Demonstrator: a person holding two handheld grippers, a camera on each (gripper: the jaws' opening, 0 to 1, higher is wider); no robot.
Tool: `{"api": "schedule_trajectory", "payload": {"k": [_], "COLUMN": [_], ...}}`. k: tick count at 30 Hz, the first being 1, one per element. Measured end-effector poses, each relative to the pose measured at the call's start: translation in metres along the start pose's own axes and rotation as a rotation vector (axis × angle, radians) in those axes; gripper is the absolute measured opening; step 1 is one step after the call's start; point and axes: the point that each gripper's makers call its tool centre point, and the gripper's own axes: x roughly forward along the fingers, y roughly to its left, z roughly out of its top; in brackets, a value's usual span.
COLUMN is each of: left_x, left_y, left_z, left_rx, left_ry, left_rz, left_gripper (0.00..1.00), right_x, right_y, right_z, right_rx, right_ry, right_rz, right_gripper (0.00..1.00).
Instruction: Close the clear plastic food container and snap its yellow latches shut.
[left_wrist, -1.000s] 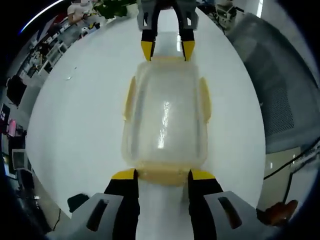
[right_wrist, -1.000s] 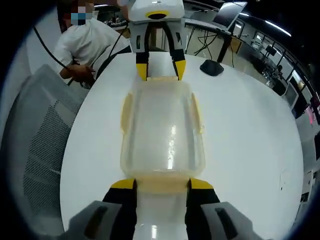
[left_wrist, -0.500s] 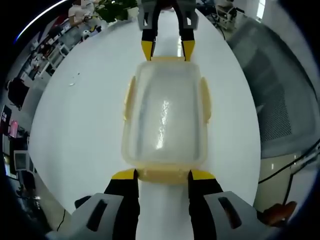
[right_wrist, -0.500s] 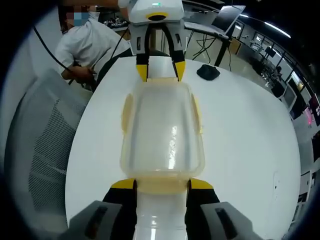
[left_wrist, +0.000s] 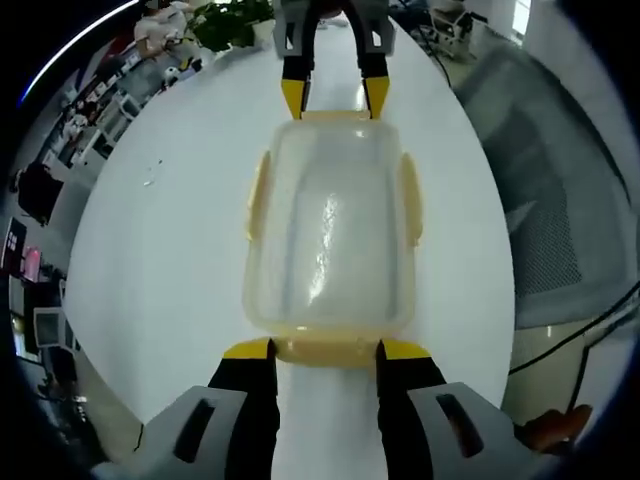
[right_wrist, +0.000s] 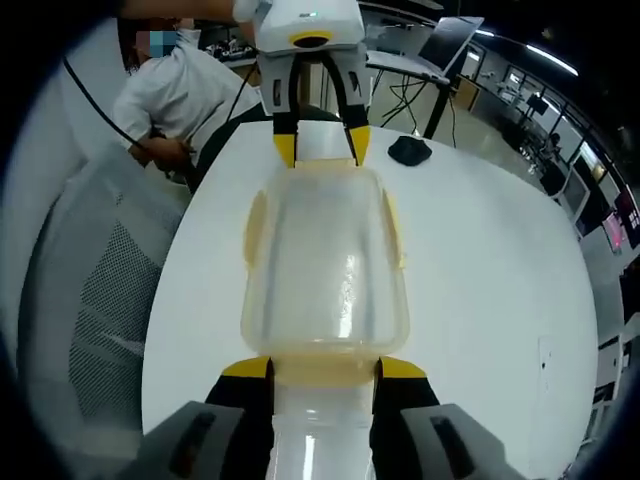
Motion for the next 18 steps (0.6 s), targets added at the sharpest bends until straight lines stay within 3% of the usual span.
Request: {"api": "schedule_trajectory", "payload": {"k": [18], "left_x": [0.003], "left_y": [-0.005], "left_z": [0.052], "left_rx": [0.033], "left_ry": [-0.007], "left_rz": [0.016], "left_gripper": [0.35], "right_x": [-0.036], "right_y": [0.01], "right_z": [-0.038], "right_rx": [0.016], "right_ry": [0.012], "right_rz": [-0.024], "right_gripper": [0.35]}}
